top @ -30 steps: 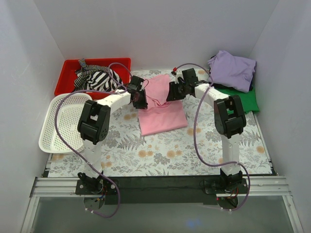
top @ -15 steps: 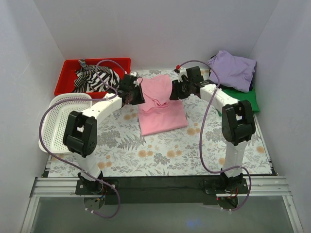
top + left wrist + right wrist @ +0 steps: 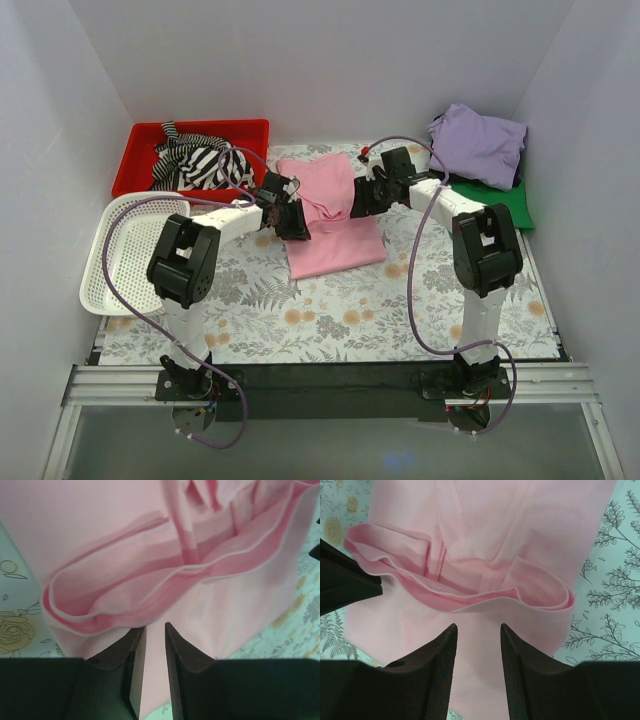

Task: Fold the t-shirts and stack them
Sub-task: Fold the tshirt

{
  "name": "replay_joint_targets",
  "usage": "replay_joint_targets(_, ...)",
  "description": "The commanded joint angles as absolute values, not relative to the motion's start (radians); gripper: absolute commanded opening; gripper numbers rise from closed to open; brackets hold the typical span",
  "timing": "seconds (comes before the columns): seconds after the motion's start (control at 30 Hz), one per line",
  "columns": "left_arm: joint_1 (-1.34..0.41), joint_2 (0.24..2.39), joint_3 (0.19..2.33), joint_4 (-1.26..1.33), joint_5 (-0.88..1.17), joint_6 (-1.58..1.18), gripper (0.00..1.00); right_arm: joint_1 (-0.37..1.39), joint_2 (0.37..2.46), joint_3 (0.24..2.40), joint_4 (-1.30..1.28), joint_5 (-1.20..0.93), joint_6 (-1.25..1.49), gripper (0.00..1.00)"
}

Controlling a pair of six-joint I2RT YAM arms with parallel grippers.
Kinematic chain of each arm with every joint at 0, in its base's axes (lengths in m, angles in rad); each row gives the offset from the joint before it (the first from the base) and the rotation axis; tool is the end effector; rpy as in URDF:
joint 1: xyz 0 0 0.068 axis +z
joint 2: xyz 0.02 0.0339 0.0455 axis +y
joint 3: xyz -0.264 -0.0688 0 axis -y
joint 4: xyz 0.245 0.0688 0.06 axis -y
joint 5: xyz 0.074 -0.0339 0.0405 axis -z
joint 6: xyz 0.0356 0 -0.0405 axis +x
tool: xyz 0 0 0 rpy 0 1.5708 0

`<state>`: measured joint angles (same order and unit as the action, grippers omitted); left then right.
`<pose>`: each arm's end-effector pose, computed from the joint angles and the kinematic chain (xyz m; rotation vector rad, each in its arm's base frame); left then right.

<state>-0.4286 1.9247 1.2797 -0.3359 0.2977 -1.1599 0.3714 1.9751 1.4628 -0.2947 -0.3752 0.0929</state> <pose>0.3626 -0.1772 0.1720 -0.8810 2.6574 -0.9000 0.4061 0.1722 0.2111 -0.5144 2.3517 0.6652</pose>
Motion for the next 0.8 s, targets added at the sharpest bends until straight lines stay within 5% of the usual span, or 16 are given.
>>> replay_joint_targets(0.0, -0.428, 1.911, 1.29, -0.298, 0.18, -1.167, 0.2, 0.374, 2.029, 1.502, -0.281, -0.396, 0.072, 0.46)
replay_joint_targets(0.53, -0.428, 2.005, 1.359, -0.256, -0.04, -1.178, 0.18, 0.367, 2.152, 1.634, -0.279, -0.382, 0.057, 0.46)
replay_joint_targets(0.77, -0.429, 1.849, 1.283, -0.261, -0.146, -1.187, 0.22, 0.353, 1.952, 1.519, -0.302, -0.267, 0.011, 0.48)
